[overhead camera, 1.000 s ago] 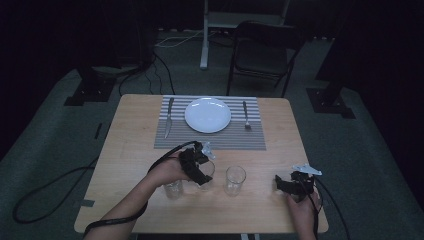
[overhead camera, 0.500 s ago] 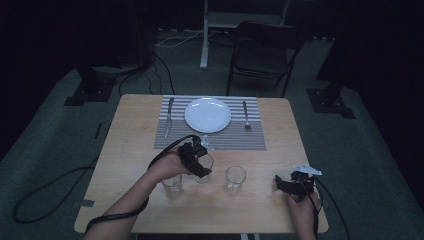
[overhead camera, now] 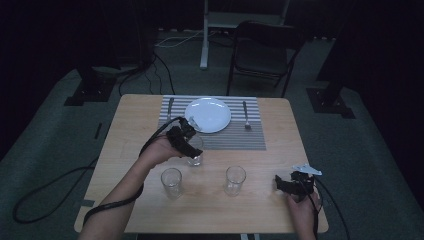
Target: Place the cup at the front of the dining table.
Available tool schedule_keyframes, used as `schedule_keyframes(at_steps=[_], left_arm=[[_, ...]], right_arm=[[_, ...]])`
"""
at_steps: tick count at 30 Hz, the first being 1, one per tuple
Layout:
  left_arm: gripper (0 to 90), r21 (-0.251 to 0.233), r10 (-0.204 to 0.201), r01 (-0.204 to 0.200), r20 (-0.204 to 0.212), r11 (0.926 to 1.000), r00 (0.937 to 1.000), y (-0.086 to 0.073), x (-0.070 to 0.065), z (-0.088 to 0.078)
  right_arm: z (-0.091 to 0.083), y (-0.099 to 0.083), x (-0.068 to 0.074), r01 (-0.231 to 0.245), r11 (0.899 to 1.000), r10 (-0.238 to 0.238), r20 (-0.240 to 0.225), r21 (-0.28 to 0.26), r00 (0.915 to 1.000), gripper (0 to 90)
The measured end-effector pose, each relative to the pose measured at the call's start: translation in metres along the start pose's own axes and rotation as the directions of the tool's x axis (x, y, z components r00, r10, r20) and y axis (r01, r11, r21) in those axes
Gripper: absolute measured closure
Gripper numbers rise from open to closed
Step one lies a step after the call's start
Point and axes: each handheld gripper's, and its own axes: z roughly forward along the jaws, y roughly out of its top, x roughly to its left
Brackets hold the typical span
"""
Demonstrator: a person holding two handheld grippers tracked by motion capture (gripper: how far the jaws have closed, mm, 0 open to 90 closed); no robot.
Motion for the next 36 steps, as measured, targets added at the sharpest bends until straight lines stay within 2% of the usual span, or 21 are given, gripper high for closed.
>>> schedule_keyframes(at_steps=[8,12,16,18,24,26,30,31,32,33,36], left_arm=[[29.3,-0.009,-0.076,0.075,-0.067,0.9971,0.9949,-0.002,0.030,-0.002],[29.3,-0.018,-0.131,0.130,-0.081,0.9913,0.9880,-0.002,0.044,-0.001],[29.3,0.003,-0.160,0.161,-0.115,0.9869,0.9805,-0.002,0.055,0.005],[29.3,0.000,-0.183,0.184,-0.128,0.9829,0.9748,-0.002,0.061,0.009],[29.3,-0.043,-0.273,0.270,-0.179,0.9620,0.9453,0.000,0.077,0.012],[29.3,-0.047,-0.291,0.288,-0.182,0.9566,0.9391,0.001,0.082,0.011],[29.3,-0.043,-0.301,0.298,-0.194,0.9535,0.9339,0.003,0.090,0.013],[29.3,-0.045,-0.311,0.308,-0.192,0.9502,0.9308,0.003,0.093,0.015],[29.3,-0.041,-0.309,0.307,-0.187,0.9508,0.9324,0.003,0.095,0.016],[29.3,-0.042,-0.320,0.318,-0.186,0.9473,0.9290,0.003,0.097,0.018],[29.3,-0.026,-0.319,0.321,-0.209,0.9466,0.9242,0.005,0.100,0.022]], right_arm=[[0.000,0.000,0.000,0.000,1.000,0.000,0.000,0.000,1.0000,12.4],[0.000,0.000,0.000,0.000,1.000,0.000,0.000,0.000,1.0000,12.4],[0.000,0.000,0.000,0.000,1.000,0.000,0.000,0.000,1.0000,12.4],[0.000,0.000,0.000,0.000,1.000,0.000,0.000,0.000,1.0000,12.4],[0.000,0.000,0.000,0.000,1.000,0.000,0.000,0.000,1.0000,12.4],[0.000,0.000,0.000,0.000,1.000,0.000,0.000,0.000,1.0000,12.4],[0.000,0.000,0.000,0.000,1.000,0.000,0.000,0.000,1.0000,12.4],[0.000,0.000,0.000,0.000,1.000,0.000,0.000,0.000,1.0000,12.4],[0.000,0.000,0.000,0.000,1.000,0.000,0.000,0.000,1.0000,12.4],[0.000,0.000,0.000,0.000,1.000,0.000,0.000,0.000,1.0000,12.4],[0.000,0.000,0.000,0.000,1.000,0.000,0.000,0.000,1.0000,12.4]])
